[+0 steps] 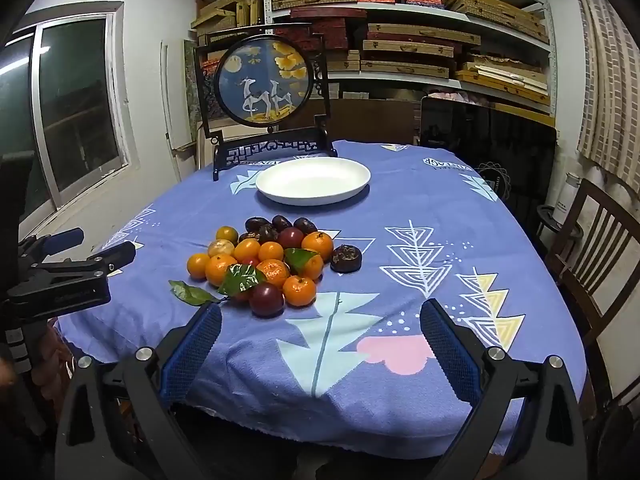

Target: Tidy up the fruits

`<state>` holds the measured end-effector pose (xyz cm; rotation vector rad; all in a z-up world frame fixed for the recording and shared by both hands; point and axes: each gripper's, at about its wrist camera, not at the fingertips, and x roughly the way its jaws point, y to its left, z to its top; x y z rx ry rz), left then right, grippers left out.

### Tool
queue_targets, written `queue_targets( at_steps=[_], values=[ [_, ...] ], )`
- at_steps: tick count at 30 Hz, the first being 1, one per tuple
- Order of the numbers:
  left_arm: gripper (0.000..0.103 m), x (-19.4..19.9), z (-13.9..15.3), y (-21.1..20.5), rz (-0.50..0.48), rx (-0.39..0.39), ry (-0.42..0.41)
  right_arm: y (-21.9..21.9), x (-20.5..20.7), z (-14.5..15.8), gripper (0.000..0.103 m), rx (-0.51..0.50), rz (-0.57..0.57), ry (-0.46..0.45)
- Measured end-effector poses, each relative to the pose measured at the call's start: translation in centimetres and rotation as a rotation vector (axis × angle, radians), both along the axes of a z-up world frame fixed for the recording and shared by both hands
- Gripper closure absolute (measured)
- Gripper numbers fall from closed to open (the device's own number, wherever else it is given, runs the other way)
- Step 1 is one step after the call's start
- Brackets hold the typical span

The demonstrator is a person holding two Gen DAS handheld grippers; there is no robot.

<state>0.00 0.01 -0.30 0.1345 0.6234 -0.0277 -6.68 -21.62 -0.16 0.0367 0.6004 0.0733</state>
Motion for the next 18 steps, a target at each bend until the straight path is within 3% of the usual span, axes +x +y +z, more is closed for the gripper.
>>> queue_targets(
  at_steps=[18],
  values=[
    [0.004, -0.28, 0.50, 0.17, -0.001, -0.016, -0.012, 0.24, -0.10, 0.26, 0.003, -0.015, 0.014, -0.012]
  ],
)
